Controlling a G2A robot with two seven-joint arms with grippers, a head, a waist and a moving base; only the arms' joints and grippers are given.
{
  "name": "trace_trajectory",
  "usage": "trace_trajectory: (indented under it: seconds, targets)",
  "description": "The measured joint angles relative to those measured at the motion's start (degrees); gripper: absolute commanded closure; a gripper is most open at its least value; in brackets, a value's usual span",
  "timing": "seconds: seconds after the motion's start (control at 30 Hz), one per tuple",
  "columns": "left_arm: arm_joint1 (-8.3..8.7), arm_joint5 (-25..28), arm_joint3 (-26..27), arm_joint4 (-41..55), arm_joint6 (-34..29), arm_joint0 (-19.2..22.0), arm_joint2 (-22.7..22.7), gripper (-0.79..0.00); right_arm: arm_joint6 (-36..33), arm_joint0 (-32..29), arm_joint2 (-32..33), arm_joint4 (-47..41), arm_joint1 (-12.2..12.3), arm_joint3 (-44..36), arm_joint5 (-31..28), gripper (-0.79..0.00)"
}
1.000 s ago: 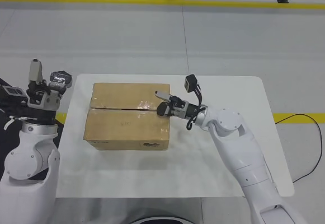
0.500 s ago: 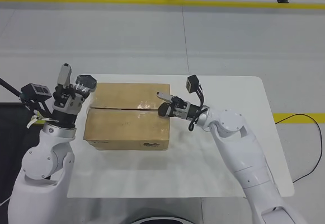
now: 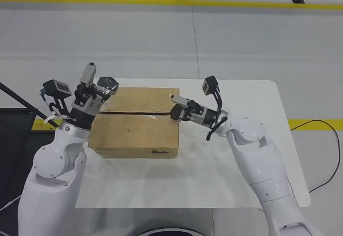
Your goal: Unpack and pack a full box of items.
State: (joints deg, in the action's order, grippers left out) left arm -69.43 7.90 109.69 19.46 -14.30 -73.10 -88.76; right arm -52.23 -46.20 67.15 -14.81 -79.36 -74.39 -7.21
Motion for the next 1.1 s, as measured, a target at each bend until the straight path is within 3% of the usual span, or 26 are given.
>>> trace_trajectory:
  seconds: [0.53,1.1]
  targets:
    - [-0.36,-2.7,-3.5,0.4,-3.4,4.4,4.0,-0.785,-0.5,-3.0,2.7,-0.8,1.3,-1.9,-1.6,-0.785]
    - [-1.2,-3.9,-7.1,0.1,-2.0,7.6,9.1,-0.785,-0.9,-5.3,5.3,-2.1,2.6,-2.4,-3.3,-0.785]
